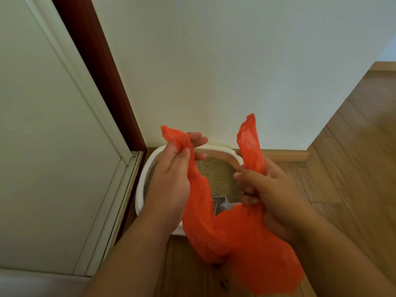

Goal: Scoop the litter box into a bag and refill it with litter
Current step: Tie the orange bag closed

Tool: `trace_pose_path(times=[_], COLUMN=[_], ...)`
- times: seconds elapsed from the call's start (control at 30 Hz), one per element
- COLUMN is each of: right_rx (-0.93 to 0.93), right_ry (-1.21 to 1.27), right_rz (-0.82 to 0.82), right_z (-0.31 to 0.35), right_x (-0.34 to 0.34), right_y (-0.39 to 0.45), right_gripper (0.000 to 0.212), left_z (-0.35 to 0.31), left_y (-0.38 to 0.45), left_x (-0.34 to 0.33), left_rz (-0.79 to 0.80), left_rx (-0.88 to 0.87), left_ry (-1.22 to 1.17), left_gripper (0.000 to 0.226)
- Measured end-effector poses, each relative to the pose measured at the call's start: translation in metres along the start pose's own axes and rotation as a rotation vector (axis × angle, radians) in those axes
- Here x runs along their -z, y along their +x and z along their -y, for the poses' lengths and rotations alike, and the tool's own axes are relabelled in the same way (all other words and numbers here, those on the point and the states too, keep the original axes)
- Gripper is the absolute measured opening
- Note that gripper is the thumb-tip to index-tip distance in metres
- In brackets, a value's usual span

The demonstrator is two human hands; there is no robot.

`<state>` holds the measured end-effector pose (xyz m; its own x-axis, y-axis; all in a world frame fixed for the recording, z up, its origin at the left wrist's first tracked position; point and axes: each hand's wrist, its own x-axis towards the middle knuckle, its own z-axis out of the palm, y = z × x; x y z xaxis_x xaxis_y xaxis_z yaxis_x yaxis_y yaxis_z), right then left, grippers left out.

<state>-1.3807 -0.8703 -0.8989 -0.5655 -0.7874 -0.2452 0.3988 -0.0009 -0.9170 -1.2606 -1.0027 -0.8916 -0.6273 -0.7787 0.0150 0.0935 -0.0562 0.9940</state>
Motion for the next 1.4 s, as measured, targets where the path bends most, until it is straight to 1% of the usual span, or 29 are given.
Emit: trace_pose_path(times=[0.07, 0.1, 0.17, 0.2, 0.23, 0.27, 0.33, 0.4, 0.47, 0.57, 0.6, 0.67, 0.7, 0.73, 0.8, 0.83, 0.9, 1.0, 1.07, 1.13, 1.2, 1.23, 1.27, 1.3, 1.37, 1.4], right_rx=[0.032, 0.040, 0.041, 0.055, 0.082, 0.118, 0.165, 0.169, 0.129, 0.065, 0.055, 0.038, 0.027, 0.012, -0.025, -0.036, -0.025, 0.053, 0.084, 0.054, 0.008, -0.016, -0.040, -0.062, -0.082, -0.072], right_ry=[-0.129, -0.191, -0.194, -0.181, -0.189, -0.213, -0.252, -0.275, -0.246, -0.047, -0.015, -0.005, -0.022, -0.068, -0.238, -0.315, -0.414, -0.502, -0.420, -0.232, -0.093, -0.077, -0.081, -0.087, -0.069, -0.044], right_rz=[0.032, 0.061, 0.107, 0.106, 0.079, 0.034, -0.073, -0.105, -0.087, -0.095, -0.088, -0.045, -0.022, 0.002, 0.063, 0.077, 0.052, -0.009, -0.049, -0.073, -0.046, -0.010, 0.026, 0.043, 0.016, -0.009], right_z=[0.002, 0.002, -0.002, -0.004, -0.006, -0.006, -0.004, -0.002, 0.002, 0.009, 0.011, 0.015, 0.015, 0.014, 0.009, 0.005, 0.000, -0.003, -0.001, 0.009, 0.020, 0.024, 0.026, 0.026, 0.026, 0.026], right_x=[-0.007, -0.011, -0.019, -0.022, -0.024, -0.026, -0.023, -0.018, -0.018, -0.017, -0.017, -0.018, -0.018, -0.020, -0.023, -0.023, -0.025, -0.028, -0.027, -0.023, -0.017, -0.013, -0.009, -0.006, -0.001, 0.001], right_y=[-0.004, -0.006, -0.008, -0.009, -0.009, -0.007, -0.005, -0.005, -0.006, -0.006, -0.006, -0.008, -0.008, -0.009, -0.011, -0.011, -0.011, -0.012, -0.011, -0.009, -0.009, -0.009, -0.009, -0.008, -0.007, -0.005], right_gripper=[0.029, 0.033, 0.055, 0.061, 0.059, 0.050, 0.025, 0.008, 0.007, 0.005, 0.009, 0.022, 0.027, 0.026, 0.023, 0.024, 0.025, 0.028, 0.027, 0.021, 0.014, 0.016, 0.021, 0.025, 0.027, 0.025], left_z=[-0.001, -0.001, -0.001, -0.002, -0.003, -0.004, -0.003, -0.001, 0.001, -0.001, -0.001, 0.002, 0.004, 0.004, 0.003, 0.001, -0.002, -0.001, 0.001, 0.003, 0.008, 0.011, 0.015, 0.016, 0.016, 0.014], left_y=[-0.003, -0.004, -0.007, -0.009, -0.011, -0.012, -0.015, -0.015, -0.014, -0.014, -0.015, -0.015, -0.016, -0.016, -0.015, -0.015, -0.015, -0.016, -0.016, -0.013, -0.011, -0.011, -0.013, -0.014, -0.016, -0.017], left_x=[-0.004, -0.006, -0.010, -0.013, -0.015, -0.016, -0.016, -0.013, -0.011, -0.010, -0.009, -0.008, -0.009, -0.009, -0.010, -0.010, -0.007, -0.006, -0.006, -0.003, 0.002, 0.003, 0.004, 0.003, 0.000, -0.002], left_rz=[0.098, 0.141, 0.224, 0.258, 0.282, 0.299, 0.353, 0.408, 0.408, 0.392, 0.390, 0.388, 0.389, 0.392, 0.394, 0.384, 0.347, 0.371, 0.386, 0.414, 0.505, 0.574, 0.641, 0.683, 0.660, 0.605], left_rx=[0.027, 0.049, 0.091, 0.101, 0.098, 0.084, 0.050, 0.046, 0.031, 0.034, 0.032, 0.027, 0.032, 0.045, 0.062, 0.068, 0.089, 0.115, 0.116, 0.082, 0.145, 0.193, 0.228, 0.224, 0.141, 0.098], left_ry=[-0.068, -0.110, -0.195, -0.215, -0.196, -0.149, -0.048, 0.006, -0.030, -0.200, -0.235, -0.249, -0.246, -0.234, -0.217, -0.216, -0.198, -0.166, -0.230, -0.249, -0.130, -0.025, 0.089, 0.202, 0.366, 0.405], left_gripper=[0.037, 0.037, 0.034, 0.034, 0.035, 0.035, 0.035, 0.035, 0.035, 0.047, 0.051, 0.052, 0.051, 0.051, 0.053, 0.050, 0.037, 0.039, 0.038, 0.037, 0.055, 0.061, 0.060, 0.048, 0.020, 0.020])
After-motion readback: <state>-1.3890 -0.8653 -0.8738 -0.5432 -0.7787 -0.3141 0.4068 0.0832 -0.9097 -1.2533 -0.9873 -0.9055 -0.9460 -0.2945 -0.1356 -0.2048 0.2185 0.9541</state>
